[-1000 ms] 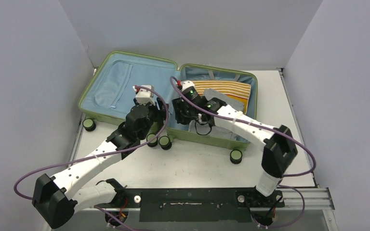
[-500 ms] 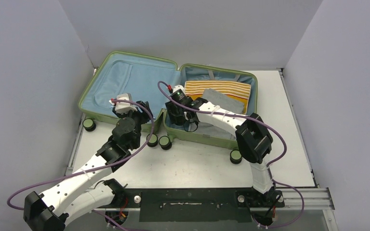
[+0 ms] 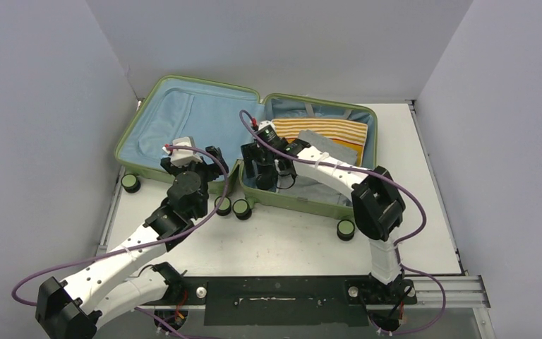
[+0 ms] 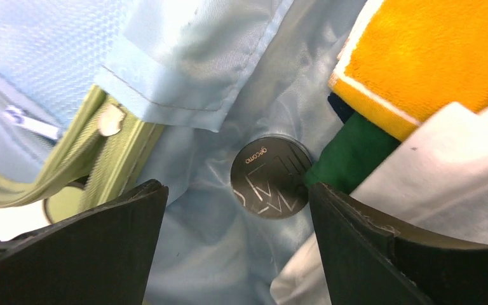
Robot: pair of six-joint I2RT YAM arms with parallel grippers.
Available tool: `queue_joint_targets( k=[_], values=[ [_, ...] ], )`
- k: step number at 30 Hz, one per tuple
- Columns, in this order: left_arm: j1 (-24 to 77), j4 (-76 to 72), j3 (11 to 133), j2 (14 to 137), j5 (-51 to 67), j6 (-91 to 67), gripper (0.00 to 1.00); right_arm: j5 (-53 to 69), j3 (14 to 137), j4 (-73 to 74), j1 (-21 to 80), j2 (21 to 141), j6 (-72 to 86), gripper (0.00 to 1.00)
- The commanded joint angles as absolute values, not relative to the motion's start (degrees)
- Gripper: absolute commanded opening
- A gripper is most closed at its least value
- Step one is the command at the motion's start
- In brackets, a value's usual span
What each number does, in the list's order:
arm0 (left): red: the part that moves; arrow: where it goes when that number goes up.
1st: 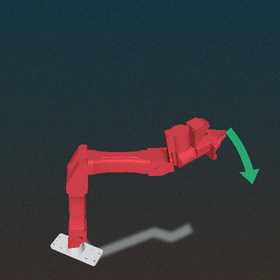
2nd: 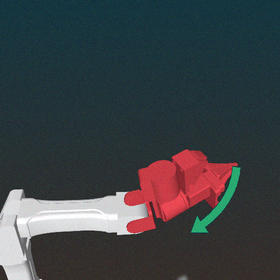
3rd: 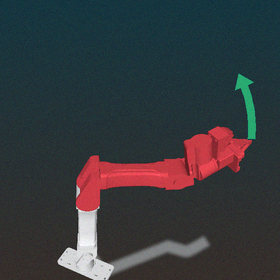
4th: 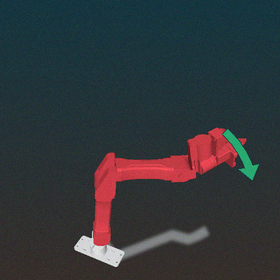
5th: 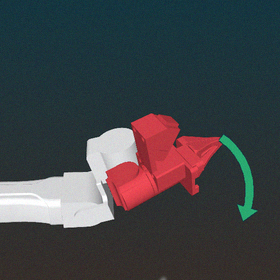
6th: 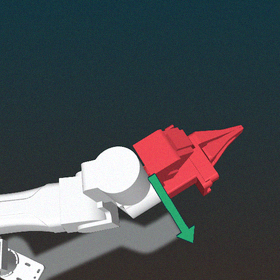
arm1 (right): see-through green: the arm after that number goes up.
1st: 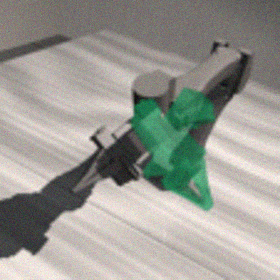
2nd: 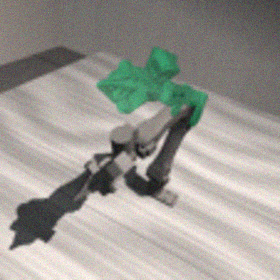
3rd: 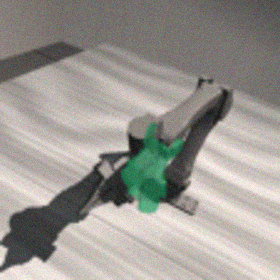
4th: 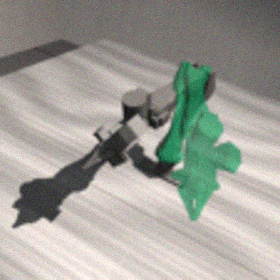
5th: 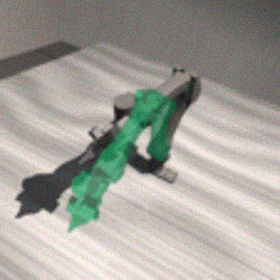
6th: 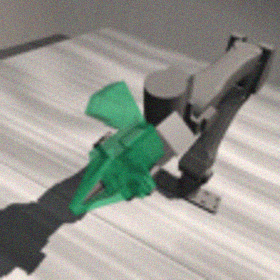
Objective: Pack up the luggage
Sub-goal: Place the makeup in the luggage, then close the luggage at the center of the board.
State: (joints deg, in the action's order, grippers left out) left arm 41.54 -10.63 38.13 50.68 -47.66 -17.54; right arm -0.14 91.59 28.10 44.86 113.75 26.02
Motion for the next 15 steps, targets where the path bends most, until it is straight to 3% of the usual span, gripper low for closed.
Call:
queue_joint_targets(
  k=[1, 8, 15],
  values=[
    [41.74, -14.09, 38.21, 51.02, -51.62, -15.46, 0.87, 2.12, 92.61, 25.98, 43.24, 102.87, 28.9, 0.84],
    [40.06, -8.8, 41.12, 52.28, -52.59, -18.46, 0.88, -4.85, 76.14, 21.99, 42.97, 82.15, 28.58, 0.82],
    [15.79, 14.2, 49.74, 59.05, -26.75, -42.03, 0.92, -8.46, 56.83, 20.53, 43.23, 63.0, 30.5, 0.81]
  ],
)
